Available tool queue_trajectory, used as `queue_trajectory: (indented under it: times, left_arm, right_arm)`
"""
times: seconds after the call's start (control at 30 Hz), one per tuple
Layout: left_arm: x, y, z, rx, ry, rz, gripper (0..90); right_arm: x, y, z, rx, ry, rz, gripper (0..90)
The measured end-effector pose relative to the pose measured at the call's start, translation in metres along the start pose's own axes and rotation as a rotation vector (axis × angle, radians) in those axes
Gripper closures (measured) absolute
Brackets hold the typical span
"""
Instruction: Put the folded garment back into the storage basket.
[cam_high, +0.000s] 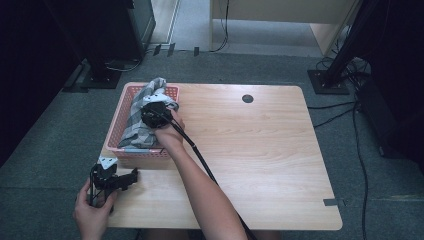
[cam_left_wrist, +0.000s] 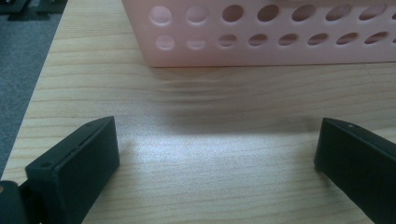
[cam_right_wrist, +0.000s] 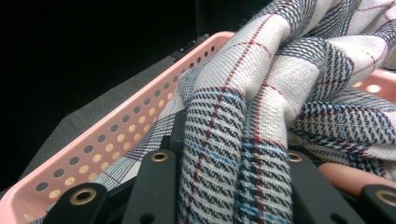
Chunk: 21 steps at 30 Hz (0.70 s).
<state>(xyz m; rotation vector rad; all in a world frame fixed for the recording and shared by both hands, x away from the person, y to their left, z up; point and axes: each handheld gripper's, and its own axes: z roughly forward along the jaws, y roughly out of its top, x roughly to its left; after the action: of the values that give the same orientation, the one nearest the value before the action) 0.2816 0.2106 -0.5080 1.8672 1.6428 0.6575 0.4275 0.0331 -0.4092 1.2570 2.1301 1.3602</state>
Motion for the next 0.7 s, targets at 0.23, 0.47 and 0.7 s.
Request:
queue_trajectory:
  times: [0.23,0.47,0.7]
  left_arm:
    - [0.000,0.000,0.000,0.000,-0.002,0.002,0.0]
    - [0.000,0.000,0.000,0.002,-0.001,0.004,0.0]
    - [-0.001,0.000,0.000,0.003,0.004,0.006,0.0]
  right_arm:
    - [0.010,-0.005,0.018,0.047,-0.017,-0.066,71.4]
    - [0.021,-0.008,0.030,0.084,-0.009,-0.100,68.8]
    - [0.021,-0.004,0.030,0.134,0.023,-0.068,44.6]
